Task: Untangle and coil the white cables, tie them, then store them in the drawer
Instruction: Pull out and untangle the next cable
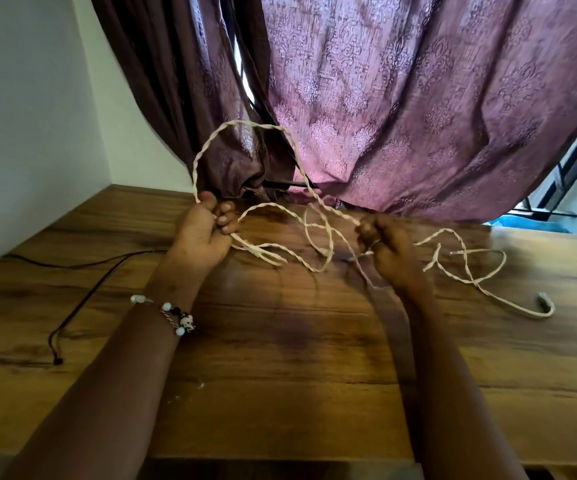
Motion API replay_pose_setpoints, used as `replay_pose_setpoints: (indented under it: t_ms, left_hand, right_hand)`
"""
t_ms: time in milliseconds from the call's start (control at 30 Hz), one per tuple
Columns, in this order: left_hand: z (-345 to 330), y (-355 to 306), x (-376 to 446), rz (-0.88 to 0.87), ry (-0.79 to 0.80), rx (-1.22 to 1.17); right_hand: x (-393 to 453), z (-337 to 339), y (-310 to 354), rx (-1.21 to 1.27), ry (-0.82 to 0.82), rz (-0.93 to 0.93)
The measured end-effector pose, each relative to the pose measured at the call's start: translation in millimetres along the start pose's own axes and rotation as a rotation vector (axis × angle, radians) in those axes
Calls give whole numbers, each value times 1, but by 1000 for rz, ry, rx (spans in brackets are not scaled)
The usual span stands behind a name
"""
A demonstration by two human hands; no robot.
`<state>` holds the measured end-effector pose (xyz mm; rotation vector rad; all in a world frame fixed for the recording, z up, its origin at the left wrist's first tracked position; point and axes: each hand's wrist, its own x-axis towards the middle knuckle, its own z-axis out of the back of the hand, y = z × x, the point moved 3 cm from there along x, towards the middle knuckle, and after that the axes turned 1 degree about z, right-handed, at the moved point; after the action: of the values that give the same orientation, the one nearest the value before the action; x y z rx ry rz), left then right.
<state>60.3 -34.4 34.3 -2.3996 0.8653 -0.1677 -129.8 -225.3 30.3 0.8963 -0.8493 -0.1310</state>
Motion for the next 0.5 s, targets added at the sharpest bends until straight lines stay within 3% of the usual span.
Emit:
replay_pose_setpoints:
  t_ms: [133,200,300,500]
  left_hand:
    - [-23,21,-21,-94,188,310]
    - [-33,37,-33,-85,316,428]
    - [-43,60,-45,-46,438,515]
    - [-33,61,-38,-63,209,521]
  right_hand:
    - [1,1,24,305,-189,48]
    - [0,-7,31,347,-200,39]
    - [-1,-24,35,371,-88,18]
    - [-1,-37,38,175,241,202]
